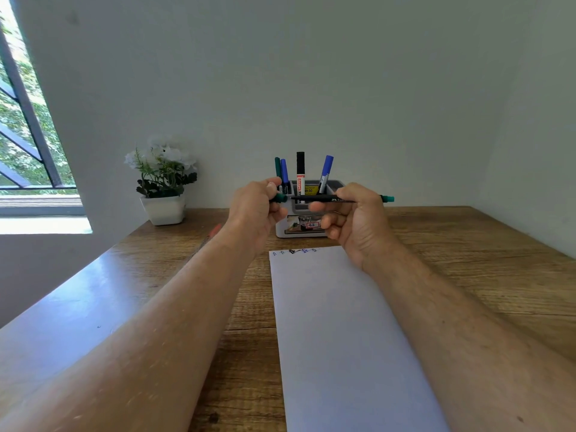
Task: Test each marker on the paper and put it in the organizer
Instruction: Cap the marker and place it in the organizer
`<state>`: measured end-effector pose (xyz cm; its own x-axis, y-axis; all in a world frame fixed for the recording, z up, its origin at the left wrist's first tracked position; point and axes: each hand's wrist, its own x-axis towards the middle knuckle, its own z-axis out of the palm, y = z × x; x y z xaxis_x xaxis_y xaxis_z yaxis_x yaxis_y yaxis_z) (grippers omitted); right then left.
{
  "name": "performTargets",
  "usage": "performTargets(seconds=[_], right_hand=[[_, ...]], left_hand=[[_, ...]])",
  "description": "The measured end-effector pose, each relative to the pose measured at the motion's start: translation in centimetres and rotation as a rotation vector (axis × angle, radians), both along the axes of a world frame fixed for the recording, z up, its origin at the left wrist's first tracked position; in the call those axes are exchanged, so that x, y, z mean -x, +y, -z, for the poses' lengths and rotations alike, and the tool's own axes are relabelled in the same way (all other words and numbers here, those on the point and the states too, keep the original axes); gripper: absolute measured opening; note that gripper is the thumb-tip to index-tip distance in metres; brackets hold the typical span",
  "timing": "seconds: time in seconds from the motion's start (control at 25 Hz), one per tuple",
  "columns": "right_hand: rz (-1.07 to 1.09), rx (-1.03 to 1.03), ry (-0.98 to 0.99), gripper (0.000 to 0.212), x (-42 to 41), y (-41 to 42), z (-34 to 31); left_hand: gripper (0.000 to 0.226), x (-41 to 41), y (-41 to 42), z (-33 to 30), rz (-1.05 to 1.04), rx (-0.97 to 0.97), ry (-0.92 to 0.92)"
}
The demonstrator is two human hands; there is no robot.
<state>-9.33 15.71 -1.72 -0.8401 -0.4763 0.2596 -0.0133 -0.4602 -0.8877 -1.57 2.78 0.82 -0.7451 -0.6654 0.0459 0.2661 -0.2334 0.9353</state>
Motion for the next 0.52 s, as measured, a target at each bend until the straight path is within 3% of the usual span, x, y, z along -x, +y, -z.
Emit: performTargets(seconds=[0.32,0.52], right_hand=[[0.018,-0.072,0.011,0.031,-0.2,0.0,0.0],[0.052,-0.074,0.049,0.017,0.0,0.2,-0.1]], left_hand=[[0.024,0.5,0.0,0.4,0.039,0.045,0.006],[0.013,0.8,-1.0,0.6,-0.096,-0.026,0.046]])
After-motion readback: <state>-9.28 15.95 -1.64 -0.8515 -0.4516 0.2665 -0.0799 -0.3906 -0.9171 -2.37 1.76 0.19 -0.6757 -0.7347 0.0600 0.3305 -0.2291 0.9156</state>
